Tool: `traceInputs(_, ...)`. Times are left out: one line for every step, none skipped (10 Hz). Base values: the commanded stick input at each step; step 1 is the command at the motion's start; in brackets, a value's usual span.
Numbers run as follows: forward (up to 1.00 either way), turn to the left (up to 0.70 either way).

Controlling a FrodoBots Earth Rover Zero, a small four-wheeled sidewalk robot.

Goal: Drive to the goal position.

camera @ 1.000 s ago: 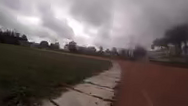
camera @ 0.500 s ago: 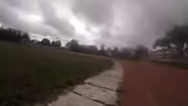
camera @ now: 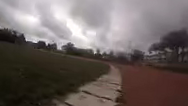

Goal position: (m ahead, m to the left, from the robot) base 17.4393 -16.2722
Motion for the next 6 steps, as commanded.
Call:
traceInputs(0.70,-0.35)
traceInputs(0.70,-0.35)
traceInputs(0.70,-0.35)
traceInputs(0.70,-0.35)
traceInputs(0.70,-0.35)
traceInputs(0.70,-0.35)
